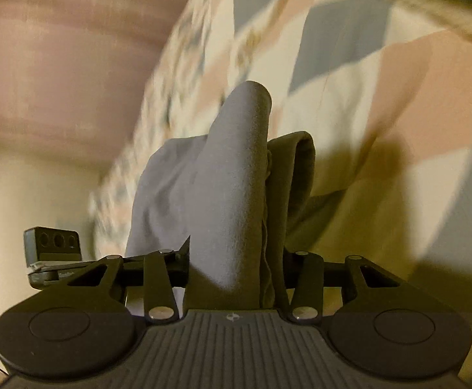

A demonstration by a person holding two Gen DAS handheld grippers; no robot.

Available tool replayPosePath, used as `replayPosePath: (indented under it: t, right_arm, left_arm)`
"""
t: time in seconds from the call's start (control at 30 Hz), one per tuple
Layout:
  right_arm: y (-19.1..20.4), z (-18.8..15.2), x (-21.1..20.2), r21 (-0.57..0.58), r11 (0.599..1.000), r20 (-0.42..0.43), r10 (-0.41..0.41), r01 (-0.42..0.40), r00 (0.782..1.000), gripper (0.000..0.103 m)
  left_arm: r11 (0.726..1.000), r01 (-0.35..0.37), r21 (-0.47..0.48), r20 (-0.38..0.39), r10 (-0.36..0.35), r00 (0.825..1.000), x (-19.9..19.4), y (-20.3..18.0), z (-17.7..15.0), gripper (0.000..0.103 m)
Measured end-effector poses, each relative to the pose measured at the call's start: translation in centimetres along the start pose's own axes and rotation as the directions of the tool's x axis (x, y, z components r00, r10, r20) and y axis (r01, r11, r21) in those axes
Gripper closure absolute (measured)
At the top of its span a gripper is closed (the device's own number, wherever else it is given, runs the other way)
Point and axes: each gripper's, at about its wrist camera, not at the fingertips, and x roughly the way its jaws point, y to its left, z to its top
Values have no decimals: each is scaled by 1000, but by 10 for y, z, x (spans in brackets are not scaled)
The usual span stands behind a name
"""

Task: Fold clothes
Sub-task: 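Carry the pants bundle over the clothes stack with both grippers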

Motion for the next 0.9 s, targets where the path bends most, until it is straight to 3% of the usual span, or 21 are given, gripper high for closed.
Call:
replayPosePath:
  t: [0.07,0.13,0.23,0.33,0.4,0.47,0.53,0.6,0.73,0.8,0.87,0.9]
  right_arm:
    - [20,-10,-33,35,999,108,-18,14,994,59]
    - [40,-11,-64,51,998,226,-53,42,973,59]
    - [67,-9,-105,68,994,401,-103,82,910,59]
    - [79,4,-136,133,984,574,-172,116,800,59]
    - [75,18,-149,189,976,650,-210,112,731,59]
    - [67,34,-160,246,964,715,-252,103,652,59]
    - [56,56,-165,302,949,750,-295,90,592,59]
    - [42,77,-169,339,936,766,-333,95,550,59]
    - [10,107,-158,396,910,771,-401,121,495,59]
    - [-8,120,-151,416,898,767,-432,145,474,59]
    - [-29,129,-142,431,886,747,-457,172,483,57]
    - [-42,133,-137,452,879,724,-462,154,512,56]
  left_arm:
    - [992,33,123,-56,-26,998,2,-25,42,71]
    - [967,79,244,-114,-53,992,8,-51,86,69]
    - [907,153,392,-191,-83,978,34,-92,162,68]
    - [815,199,544,-246,-73,967,72,-135,230,68]
    - [754,220,619,-277,-53,960,101,-160,271,68]
    - [709,245,661,-313,-36,949,132,-175,303,68]
    - [685,270,677,-350,-23,936,163,-181,329,68]
    - [668,297,683,-384,-17,923,194,-179,351,68]
    - [652,339,678,-438,-11,899,249,-163,374,68]
    - [663,338,668,-461,12,887,275,-147,370,64]
    - [698,337,632,-484,16,875,292,-128,365,58]
    - [716,350,604,-485,-18,874,289,-120,366,58]
